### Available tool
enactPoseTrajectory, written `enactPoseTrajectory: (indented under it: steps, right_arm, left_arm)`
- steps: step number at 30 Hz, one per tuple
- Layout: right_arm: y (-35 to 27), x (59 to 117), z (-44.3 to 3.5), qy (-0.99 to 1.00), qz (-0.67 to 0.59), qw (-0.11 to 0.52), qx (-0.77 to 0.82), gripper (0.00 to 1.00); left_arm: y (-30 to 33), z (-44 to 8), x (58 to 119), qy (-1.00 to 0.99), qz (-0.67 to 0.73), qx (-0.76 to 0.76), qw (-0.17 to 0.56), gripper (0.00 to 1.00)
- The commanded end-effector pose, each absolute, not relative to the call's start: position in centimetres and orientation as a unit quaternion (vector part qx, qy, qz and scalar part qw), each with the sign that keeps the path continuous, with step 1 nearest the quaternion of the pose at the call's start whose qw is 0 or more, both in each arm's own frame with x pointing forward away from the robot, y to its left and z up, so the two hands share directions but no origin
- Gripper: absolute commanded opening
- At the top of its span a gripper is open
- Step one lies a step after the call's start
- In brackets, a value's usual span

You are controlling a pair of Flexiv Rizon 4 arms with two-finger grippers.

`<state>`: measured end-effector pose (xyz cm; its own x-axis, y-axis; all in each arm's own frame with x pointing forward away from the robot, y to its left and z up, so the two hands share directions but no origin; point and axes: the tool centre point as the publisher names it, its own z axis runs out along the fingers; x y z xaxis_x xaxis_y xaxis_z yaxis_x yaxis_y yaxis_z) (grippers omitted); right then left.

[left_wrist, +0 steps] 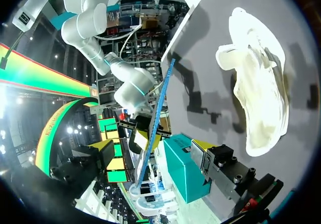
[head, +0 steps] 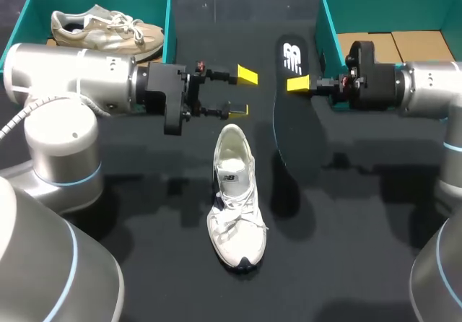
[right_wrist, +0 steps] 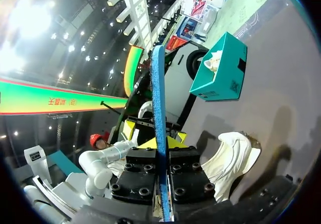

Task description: Take the shoe out of the shoebox, open the shoe tongue, remove and reinsert the insole, then place the shoe into the shoebox

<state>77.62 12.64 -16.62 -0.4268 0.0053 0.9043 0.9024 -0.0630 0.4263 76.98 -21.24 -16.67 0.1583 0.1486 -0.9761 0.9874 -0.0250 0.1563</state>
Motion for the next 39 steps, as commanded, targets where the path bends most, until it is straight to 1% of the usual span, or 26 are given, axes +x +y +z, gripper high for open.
enactPoseTrajectory:
  steps: [1,8,12,18,19,20,23,25,26,30,39]
  right_arm:
    - [13.1,78.4,-16.6,-0.585,-0.608,0.372,-0.387,0.00]
    - [13.1,78.4,-16.6,-0.585,-0.608,0.372,-0.387,0.00]
    - [14.4,79.8,-16.8,-0.567,-0.591,0.402,-0.409,0.00]
    - [15.8,80.5,-17.4,-0.555,-0.580,0.424,-0.420,0.00]
    - [15.9,80.6,-17.5,-0.553,-0.577,0.426,-0.425,0.00]
    - [16.0,80.8,-17.7,-0.551,-0.578,0.425,-0.426,0.00]
    - [16.3,81.1,-17.9,-0.543,-0.579,0.427,-0.434,0.00]
    - [16.3,81.3,-18.1,-0.540,-0.579,0.427,-0.437,0.00]
    - [16.3,81.4,-18.1,-0.539,-0.579,0.426,-0.440,0.00]
    - [16.0,81.5,-18.3,-0.533,-0.579,0.425,-0.447,0.00]
    - [16.2,81.7,-18.4,-0.529,-0.576,0.430,-0.452,0.00]
  left_arm:
    - [-22.2,-16.7,77.2,0.493,-0.421,0.577,0.496,1.00]
    - [-22.8,-17.1,77.1,0.498,-0.423,0.571,0.497,1.00]
    - [-23.6,-17.5,77.1,0.505,-0.426,0.560,0.500,1.00]
    - [-24.3,-17.8,77.5,0.512,-0.430,0.546,0.505,1.00]
    - [-24.4,-17.9,77.6,0.513,-0.431,0.545,0.505,0.97]
    - [-24.5,-18.0,77.6,0.513,-0.431,0.544,0.505,0.92]
    - [-24.8,-18.2,77.7,0.515,-0.433,0.541,0.504,0.73]
    - [-24.9,-18.3,77.8,0.516,-0.433,0.540,0.504,0.53]
    - [-24.9,-18.3,77.8,0.517,-0.434,0.540,0.504,0.49]
    - [-24.9,-18.6,78.0,0.520,-0.432,0.540,0.501,0.47]
    - [-25.3,-19.3,78.7,0.533,-0.425,0.537,0.497,0.35]
